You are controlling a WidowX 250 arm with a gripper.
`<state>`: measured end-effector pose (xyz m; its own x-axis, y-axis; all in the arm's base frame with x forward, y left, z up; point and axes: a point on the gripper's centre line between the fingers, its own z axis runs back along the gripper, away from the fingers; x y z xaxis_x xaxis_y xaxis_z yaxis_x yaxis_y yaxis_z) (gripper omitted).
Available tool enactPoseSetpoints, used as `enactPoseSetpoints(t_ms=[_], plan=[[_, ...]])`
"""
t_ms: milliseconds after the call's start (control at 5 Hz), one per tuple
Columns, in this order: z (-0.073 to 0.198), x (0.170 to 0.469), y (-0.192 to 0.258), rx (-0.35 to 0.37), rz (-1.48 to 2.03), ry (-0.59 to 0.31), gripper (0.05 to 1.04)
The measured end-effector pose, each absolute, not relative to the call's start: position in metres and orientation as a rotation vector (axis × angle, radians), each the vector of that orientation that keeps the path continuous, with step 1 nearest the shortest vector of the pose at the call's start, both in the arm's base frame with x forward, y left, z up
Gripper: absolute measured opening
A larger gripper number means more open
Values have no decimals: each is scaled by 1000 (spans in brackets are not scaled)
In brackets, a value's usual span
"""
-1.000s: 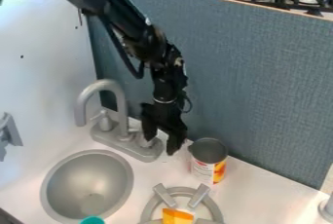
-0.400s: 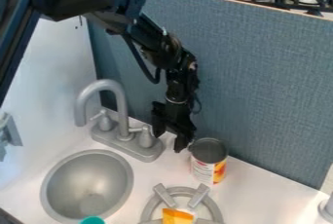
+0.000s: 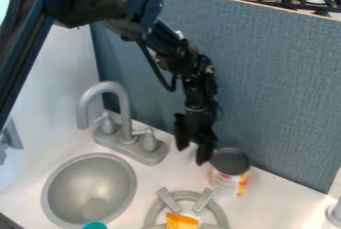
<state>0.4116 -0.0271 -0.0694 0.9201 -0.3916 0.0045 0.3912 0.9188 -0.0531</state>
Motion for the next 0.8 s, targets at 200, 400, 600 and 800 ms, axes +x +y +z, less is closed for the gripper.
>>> enactPoseSetpoints(t_ms=[200,400,600,800], plan=[[-62,407,-67,-146,-494,21,1001],[-51,407,-103,-190,-548,29,1001],[-49,407,-128,-208,-546,2,1001],[-46,405,-138,-247,-529,4,1001]])
